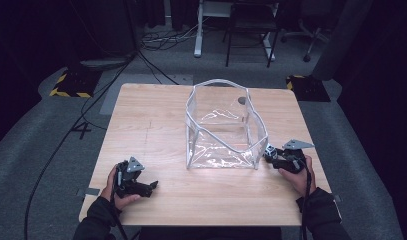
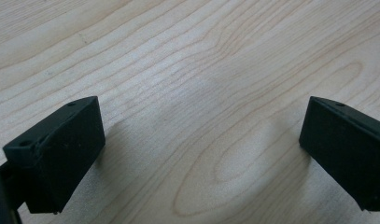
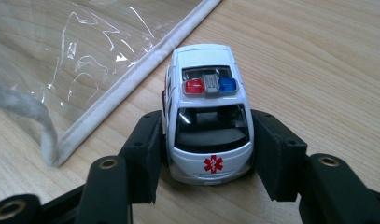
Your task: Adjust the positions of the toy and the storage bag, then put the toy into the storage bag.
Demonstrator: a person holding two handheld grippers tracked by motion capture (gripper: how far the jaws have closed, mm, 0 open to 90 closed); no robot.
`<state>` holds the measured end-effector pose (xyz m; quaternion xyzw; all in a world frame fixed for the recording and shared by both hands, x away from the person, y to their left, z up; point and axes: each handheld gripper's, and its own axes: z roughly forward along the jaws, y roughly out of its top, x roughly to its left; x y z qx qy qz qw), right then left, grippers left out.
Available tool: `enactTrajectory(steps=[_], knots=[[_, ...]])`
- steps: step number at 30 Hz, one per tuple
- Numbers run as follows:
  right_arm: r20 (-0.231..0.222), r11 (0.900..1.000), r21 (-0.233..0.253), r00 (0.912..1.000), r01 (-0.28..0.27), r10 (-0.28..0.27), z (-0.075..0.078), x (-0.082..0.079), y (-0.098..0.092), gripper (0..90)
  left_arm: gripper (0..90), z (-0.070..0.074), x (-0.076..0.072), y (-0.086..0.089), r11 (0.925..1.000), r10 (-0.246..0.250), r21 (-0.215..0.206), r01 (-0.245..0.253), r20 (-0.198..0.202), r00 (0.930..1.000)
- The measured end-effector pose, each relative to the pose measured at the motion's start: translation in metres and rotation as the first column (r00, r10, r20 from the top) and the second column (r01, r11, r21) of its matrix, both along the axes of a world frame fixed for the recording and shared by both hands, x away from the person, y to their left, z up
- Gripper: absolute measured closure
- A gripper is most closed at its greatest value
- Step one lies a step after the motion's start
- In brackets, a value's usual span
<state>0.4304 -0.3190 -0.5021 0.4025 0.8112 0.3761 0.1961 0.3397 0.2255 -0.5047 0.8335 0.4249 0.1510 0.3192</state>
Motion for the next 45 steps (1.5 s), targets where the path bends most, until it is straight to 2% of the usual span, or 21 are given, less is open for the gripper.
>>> enactTrajectory(steps=[5, 9, 13, 14, 18, 21, 22, 29, 30, 31, 33, 45], knots=[[-0.001, 1.000, 0.000, 1.0000, 0.002, -0.002, 0.0001, -0.0001, 0.0003, 47.1, 0.5, 0.0003, -0.0004, 0.0005, 1.0000, -0.006, 0.003, 0.007, -0.007, 1.0000], [-0.005, 1.000, -0.003, 0.9998, -0.020, 0.020, -0.0002, 0.0006, 0.0011, 39.9, 0.5, 0.0003, -0.0003, 0.0005, 1.0000, -0.007, 0.003, 0.007, -0.007, 1.0000], [-0.013, 1.000, -0.001, 0.9995, -0.030, 0.030, 0.0000, 0.0005, 0.0023, 37.2, 0.5, 0.0003, -0.0003, 0.0005, 1.0000, -0.007, 0.003, 0.007, -0.007, 1.0000], [-0.015, 0.999, -0.006, 0.9989, -0.046, 0.046, -0.0003, 0.0004, 0.0027, 33.1, 0.5, 0.0003, -0.0003, 0.0005, 1.0000, -0.007, 0.003, 0.007, -0.007, 1.0000], [-0.020, 0.999, -0.007, 0.9988, -0.044, 0.044, -0.0004, 0.0005, 0.0029, 30.5, 0.5, 0.0003, -0.0004, 0.0005, 1.0000, -0.007, 0.003, 0.007, -0.007, 1.0000], [-0.024, 0.999, -0.006, 0.9992, -0.031, 0.031, -0.0002, 0.0003, 0.0014, 31.2, 0.5, 0.0003, -0.0004, 0.0004, 1.0000, -0.006, 0.003, 0.006, -0.007, 1.0000], [-0.022, 1.000, 0.002, 0.9997, -0.011, 0.011, -0.0005, 0.0000, 0.0008, 31.1, 0.5, 0.0003, -0.0004, 0.0003, 1.0000, -0.005, 0.003, 0.005, -0.007, 1.0000], [-0.021, 1.000, -0.003, 0.9998, -0.003, 0.003, -0.0005, -0.0004, -0.0002, 31.5, 0.5, 0.0001, -0.0004, 0.0001, 1.0000, -0.002, 0.001, 0.002, -0.006, 1.0000], [-0.019, 1.000, -0.003, 0.9998, 0.000, 0.000, -0.0005, -0.0003, -0.0002, 33.5, 0.5, 0.0001, -0.0004, 0.0001, 1.0000, -0.002, 0.000, 0.002, -0.006, 1.0000], [-0.008, 1.000, -0.005, 1.0000, 0.003, -0.003, -0.0002, 0.0001, -0.0014, 44.5, 0.5, 0.0001, -0.0004, 0.0001, 1.0000, -0.002, 0.000, 0.002, -0.006, 1.0000], [-0.004, 1.000, 0.003, 1.0000, -0.007, 0.007, 0.0000, 0.0002, -0.0011, 47.6, 0.5, 0.0002, -0.0004, 0.0002, 1.0000, -0.003, 0.001, 0.003, -0.006, 1.0000], [0.005, 1.000, 0.002, 1.0000, 0.000, 0.000, 0.0005, -0.0005, 0.0002, 48.4, 0.4, 0.0000, -0.0003, -0.0002, 1.0000, 0.000, -0.005, 0.000, -0.006, 1.0000]])
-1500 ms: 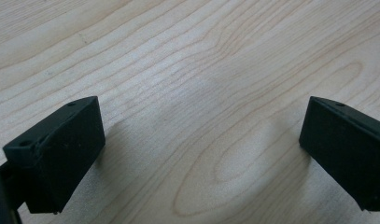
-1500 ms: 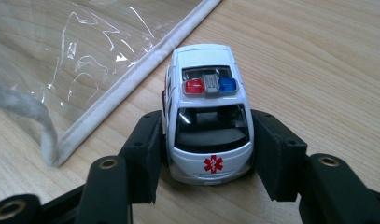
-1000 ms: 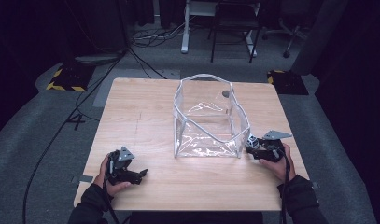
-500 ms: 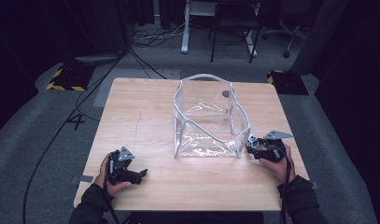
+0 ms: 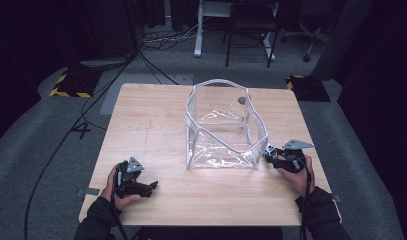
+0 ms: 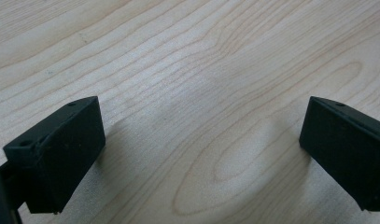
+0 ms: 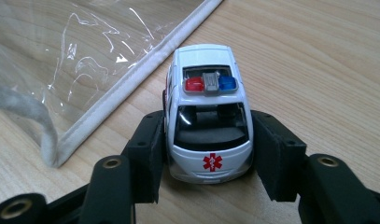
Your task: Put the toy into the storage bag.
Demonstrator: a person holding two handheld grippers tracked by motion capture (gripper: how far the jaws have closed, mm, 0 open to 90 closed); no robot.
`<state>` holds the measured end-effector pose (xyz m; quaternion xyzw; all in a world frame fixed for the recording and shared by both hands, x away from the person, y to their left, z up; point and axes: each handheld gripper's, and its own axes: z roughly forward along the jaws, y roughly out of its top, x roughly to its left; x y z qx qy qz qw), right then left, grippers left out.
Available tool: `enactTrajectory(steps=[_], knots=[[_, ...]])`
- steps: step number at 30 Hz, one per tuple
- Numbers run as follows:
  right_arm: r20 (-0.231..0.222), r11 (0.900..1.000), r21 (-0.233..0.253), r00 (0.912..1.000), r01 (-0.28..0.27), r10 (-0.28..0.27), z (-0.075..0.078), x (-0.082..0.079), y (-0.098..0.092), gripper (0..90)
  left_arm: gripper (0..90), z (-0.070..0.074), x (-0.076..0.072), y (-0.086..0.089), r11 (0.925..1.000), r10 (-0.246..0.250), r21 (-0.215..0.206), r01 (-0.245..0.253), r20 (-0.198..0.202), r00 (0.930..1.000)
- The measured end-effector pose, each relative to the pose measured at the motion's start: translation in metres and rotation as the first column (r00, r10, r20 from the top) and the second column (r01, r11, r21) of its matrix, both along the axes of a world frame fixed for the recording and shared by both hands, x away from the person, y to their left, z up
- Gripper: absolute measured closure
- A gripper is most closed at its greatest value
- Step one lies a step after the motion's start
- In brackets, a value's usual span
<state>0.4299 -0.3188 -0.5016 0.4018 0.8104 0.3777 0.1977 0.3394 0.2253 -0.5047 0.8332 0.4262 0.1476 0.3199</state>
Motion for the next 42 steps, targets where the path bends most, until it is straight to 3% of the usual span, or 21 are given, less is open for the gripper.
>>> enactTrajectory(steps=[3, 11, 15, 22, 34, 36, 42], knots=[[0.009, 0.999, 0.037, 0.9999, 0.003, -0.004, 0.001, -0.001, -0.004, 48.5, 0.4, 0.000, 0.000, 0.000, 1.0000, 0.000, 0.000, 0.000, 0.000, 1.0000], [0.046, 0.999, 0.047, 0.9986, 0.024, -0.026, 0.009, -0.002, -0.007, 48.5, 0.4, 0.000, 0.000, 0.000, 0.9999, 0.002, 0.010, -0.002, 0.009, 1.0000], [0.067, 0.996, 0.081, 0.9972, 0.027, -0.033, 0.019, -0.003, -0.009, 48.5, 0.4, 0.000, 0.000, 0.000, 1.0000, 0.000, 0.005, 0.000, 0.004, 1.0000], [0.100, 0.996, 0.085, 0.9946, 0.021, -0.029, 0.029, -0.003, -0.009, 48.5, 0.4, 0.000, 0.000, 0.000, 1.0000, 0.000, 0.005, 0.000, 0.005, 1.0000], [0.119, 0.991, 0.125, 0.9915, 0.036, -0.051, 0.038, -0.004, -0.009, 48.6, 0.4, 0.000, 0.000, 0.000, 1.0000, 0.000, 0.004, 0.000, 0.004, 1.0000], [0.121, 0.993, 0.110, 0.9915, 0.034, -0.047, 0.039, -0.003, -0.009, 48.6, 0.3, 0.000, 0.000, 0.000, 1.0000, 0.000, 0.004, 0.000, 0.004, 1.0000], [0.141, 0.991, 0.126, 0.9882, 0.043, -0.060, 0.048, -0.002, -0.010, 48.6, 0.3, 0.000, 0.000, 0.000, 1.0000, 0.000, 0.004, 0.000, 0.005, 1.0000]])
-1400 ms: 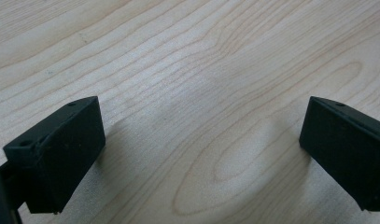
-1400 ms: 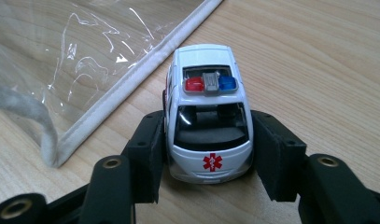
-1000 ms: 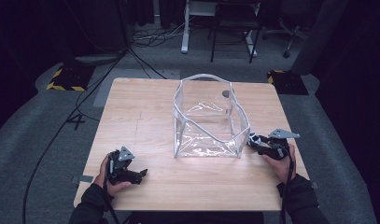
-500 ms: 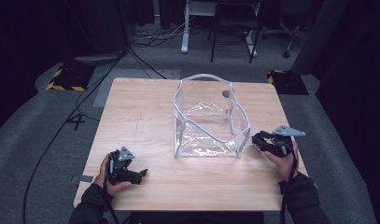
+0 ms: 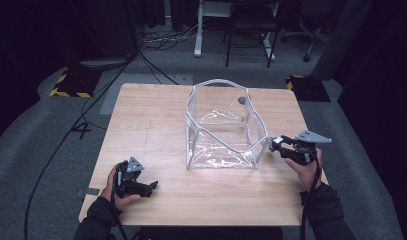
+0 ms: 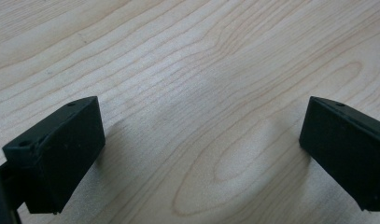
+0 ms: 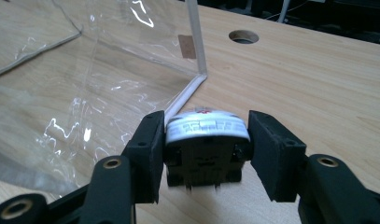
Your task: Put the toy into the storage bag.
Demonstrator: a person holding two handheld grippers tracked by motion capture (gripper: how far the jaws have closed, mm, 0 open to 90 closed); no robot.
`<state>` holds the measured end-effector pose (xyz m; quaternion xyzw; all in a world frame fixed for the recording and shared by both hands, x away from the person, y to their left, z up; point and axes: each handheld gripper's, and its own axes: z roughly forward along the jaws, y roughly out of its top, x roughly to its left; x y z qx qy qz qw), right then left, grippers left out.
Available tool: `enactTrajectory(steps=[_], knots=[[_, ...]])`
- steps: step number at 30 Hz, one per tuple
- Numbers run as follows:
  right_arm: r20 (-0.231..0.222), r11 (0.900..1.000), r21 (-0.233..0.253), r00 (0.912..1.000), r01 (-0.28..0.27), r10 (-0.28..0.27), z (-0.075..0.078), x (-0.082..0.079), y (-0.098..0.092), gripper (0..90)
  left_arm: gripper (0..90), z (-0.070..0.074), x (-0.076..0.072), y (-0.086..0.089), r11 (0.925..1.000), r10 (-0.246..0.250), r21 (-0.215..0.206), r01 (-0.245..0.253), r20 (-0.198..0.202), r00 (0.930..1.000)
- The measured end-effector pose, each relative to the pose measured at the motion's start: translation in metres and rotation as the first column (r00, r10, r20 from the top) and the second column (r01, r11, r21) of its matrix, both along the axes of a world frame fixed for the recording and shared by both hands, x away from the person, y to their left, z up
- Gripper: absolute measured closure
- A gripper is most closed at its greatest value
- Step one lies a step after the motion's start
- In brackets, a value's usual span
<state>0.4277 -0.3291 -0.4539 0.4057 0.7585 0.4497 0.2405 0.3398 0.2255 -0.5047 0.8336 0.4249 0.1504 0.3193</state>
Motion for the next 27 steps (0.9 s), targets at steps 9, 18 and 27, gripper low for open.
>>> enactTrajectory(steps=[9, 18, 27], knots=[[0.023, 1.000, 0.004, 0.9997, 0.007, -0.007, 0.011, 0.002, -0.002, 48.6, 0.3, 0.000, 0.000, 0.000, 1.0000, -0.002, 0.003, 0.002, 0.000, 1.0000], [0.054, 0.999, 0.036, 0.9985, 0.000, -0.002, 0.036, 0.007, 0.000, 48.6, 0.2, 0.000, 0.000, 0.000, 1.0000, -0.008, 0.000, 0.008, -0.009, 0.9999], [0.083, 0.999, 0.037, 0.9963, -0.026, 0.023, 0.070, 0.017, 0.005, 48.6, 0.2, 0.000, 0.001, 0.000, 1.0000, -0.008, 0.000, 0.008, -0.008, 0.9999]])
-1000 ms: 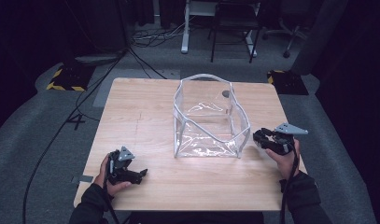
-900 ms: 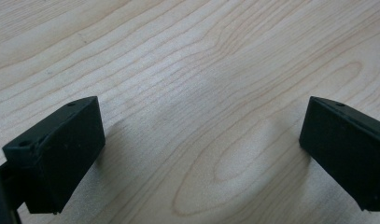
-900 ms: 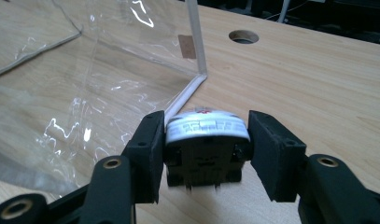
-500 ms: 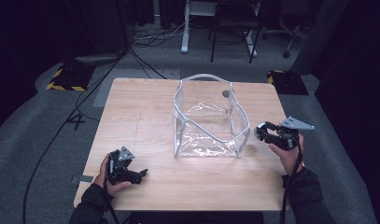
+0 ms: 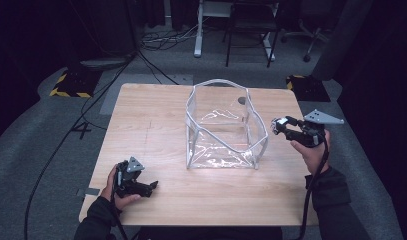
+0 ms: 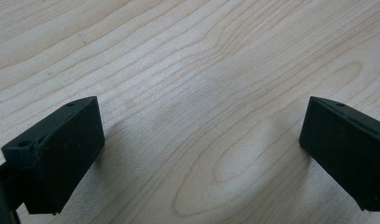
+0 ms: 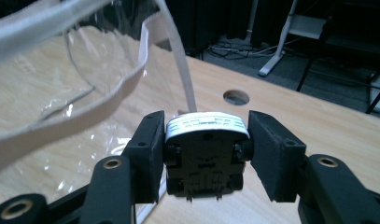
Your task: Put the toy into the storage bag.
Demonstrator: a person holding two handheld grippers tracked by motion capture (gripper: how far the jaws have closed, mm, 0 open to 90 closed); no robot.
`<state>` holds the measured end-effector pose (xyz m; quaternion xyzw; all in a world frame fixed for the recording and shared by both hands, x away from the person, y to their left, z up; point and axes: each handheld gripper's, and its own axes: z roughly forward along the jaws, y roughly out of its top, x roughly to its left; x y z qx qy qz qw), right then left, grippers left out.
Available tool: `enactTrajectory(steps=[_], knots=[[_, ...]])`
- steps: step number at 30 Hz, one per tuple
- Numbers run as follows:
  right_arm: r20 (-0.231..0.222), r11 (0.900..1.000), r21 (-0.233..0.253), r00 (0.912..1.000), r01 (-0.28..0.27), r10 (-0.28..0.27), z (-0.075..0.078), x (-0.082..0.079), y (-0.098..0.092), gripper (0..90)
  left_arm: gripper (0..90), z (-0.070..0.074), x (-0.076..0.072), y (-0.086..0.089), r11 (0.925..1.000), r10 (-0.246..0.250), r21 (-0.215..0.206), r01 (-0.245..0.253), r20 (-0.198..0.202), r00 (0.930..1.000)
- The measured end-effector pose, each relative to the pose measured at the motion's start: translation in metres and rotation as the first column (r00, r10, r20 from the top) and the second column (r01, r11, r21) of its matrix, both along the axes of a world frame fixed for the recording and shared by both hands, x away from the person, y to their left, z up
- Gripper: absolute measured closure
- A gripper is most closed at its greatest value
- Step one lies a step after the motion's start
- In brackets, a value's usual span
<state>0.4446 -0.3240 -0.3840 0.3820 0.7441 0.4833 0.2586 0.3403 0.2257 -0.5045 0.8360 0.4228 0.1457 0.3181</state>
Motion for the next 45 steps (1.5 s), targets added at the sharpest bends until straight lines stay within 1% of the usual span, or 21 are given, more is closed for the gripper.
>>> enactTrajectory(steps=[2, 4, 5, 7, 8, 9, 13, 14, 15, 17, 19, 20, 23, 25, 26, 29, 35, 38, 42, 43, 45], knots=[[0.006, 1.000, 0.003, 1.0000, 0.003, -0.003, 0.004, 0.001, 0.001, 48.6, 0.2, 0.000, 0.000, 0.000, 1.0000, 0.000, 0.001, 0.000, 0.000, 1.0000], [0.026, 1.000, -0.019, 0.9997, -0.001, 0.001, 0.015, 0.004, 0.001, 48.6, 0.2, 0.000, 0.000, 0.000, 1.0000, 0.001, 0.001, -0.001, 0.000, 1.0000], [0.026, 1.000, -0.019, 0.9997, -0.001, 0.001, 0.015, 0.004, 0.001, 48.6, 0.2, 0.000, 0.000, 0.000, 1.0000, 0.000, 0.001, 0.000, 0.000, 1.0000], [0.034, 1.000, -0.012, 0.9994, -0.001, 0.001, 0.022, 0.005, 0.003, 48.6, 0.2, 0.000, 0.000, 0.000, 1.0000, -0.001, -0.002, 0.001, -0.002, 1.0000], [0.044, 1.000, -0.017, 0.9990, 0.002, -0.001, 0.029, 0.006, 0.003, 48.6, 0.2, 0.000, 0.000, 0.000, 1.0000, 0.000, -0.002, 0.000, -0.002, 1.0000], [0.044, 1.000, -0.017, 0.9990, 0.002, -0.001, 0.029, 0.006, 0.003, 48.6, 0.2, 0.000, 0.000, 0.000, 1.0000, 0.001, 0.001, -0.001, 0.000, 1.0000], [0.060, 1.000, -0.018, 0.9982, 0.003, -0.002, 0.042, 0.009, 0.007, 48.6, 0.2, 0.000, 0.000, 0.000, 1.0000, 0.001, 0.001, -0.001, 0.000, 1.0000], [0.068, 1.000, -0.013, 0.9977, 0.003, -0.002, 0.048, 0.010, 0.009, 48.6, 0.2, 0.000, 0.000, 0.000, 1.0000, 0.000, -0.002, 0.000, -0.001, 1.0000], [0.068, 1.000, -0.013, 0.9977, 0.003, -0.002, 0.048, 0.010, 0.009, 48.6, 0.2, 0.000, 0.000, 0.000, 1.0000, 0.001, 0.001, -0.001, 0.000, 1.0000], [0.082, 1.000, -0.016, 0.9966, -0.007, 0.008, 0.055, 0.012, 0.012, 48.6, 0.2, 0.000, 0.000, 0.000, 1.0000, 0.001, 0.001, -0.001, 0.000, 1.0000], [0.085, 1.000, -0.010, 0.9964, -0.007, 0.008, 0.057, 0.012, 0.014, 48.6, 0.2, 0.000, 0.000, 0.000, 1.0000, 0.003, 0.003, -0.003, 0.006, 1.0000], [0.093, 1.000, -0.019, 0.9955, -0.015, 0.017, 0.061, 0.013, 0.016, 48.6, 0.2, 0.000, 0.000, 0.000, 1.0000, 0.001, 0.001, -0.001, 0.000, 1.0000], [0.096, 1.000, -0.020, 0.9952, -0.017, 0.018, 0.065, 0.013, 0.019, 48.6, 0.2, 0.000, 0.000, 0.000, 1.0000, 0.001, 0.003, -0.001, 0.002, 1.0000], [0.105, 0.999, -0.031, 0.9941, -0.027, 0.030, 0.070, 0.014, 0.021, 48.6, 0.2, 0.000, 0.000, 0.000, 1.0000, 0.003, 0.002, -0.003, 0.006, 1.0000], [0.113, 0.999, -0.023, 0.9933, -0.023, 0.025, 0.075, 0.014, 0.023, 48.6, 0.2, 0.000, 0.000, 0.000, 1.0000, 0.000, 0.001, 0.000, 0.000, 1.0000], [0.120, 1.000, -0.018, 0.9925, -0.024, 0.026, 0.080, 0.014, 0.024, 48.6, 0.2, 0.000, 0.000, 0.000, 1.0000, 0.000, 0.001, 0.000, 0.000, 1.0000], [0.142, 0.999, -0.023, 0.9891, -0.035, 0.038, 0.095, 0.013, 0.030, 48.6, 0.2, 0.000, 0.000, 0.000, 1.0000, 0.001, 0.003, -0.001, 0.003, 1.0000], [0.147, 0.998, -0.036, 0.9880, -0.042, 0.047, 0.100, 0.013, 0.035, 48.6, 0.2, 0.000, 0.000, 0.000, 1.0000, 0.001, 0.001, -0.001, 0.000, 1.0000], [0.150, 0.998, -0.033, 0.9875, -0.046, 0.050, 0.103, 0.012, 0.041, 48.6, 0.2, 0.000, 0.000, 0.000, 1.0000, 0.001, 0.001, -0.001, 0.000, 1.0000], [0.156, 0.998, -0.043, 0.9866, -0.041, 0.048, 0.104, 0.012, 0.042, 48.6, 0.2, 0.000, 0.000, 0.000, 1.0000, 0.000, 0.001, 0.000, 0.000, 1.0000], [0.159, 0.998, -0.037, 0.9861, -0.043, 0.049, 0.106, 0.012, 0.043, 48.6, 0.2, 0.000, 0.000, 0.000, 1.0000, 0.001, 0.003, -0.001, 0.002, 1.0000]])
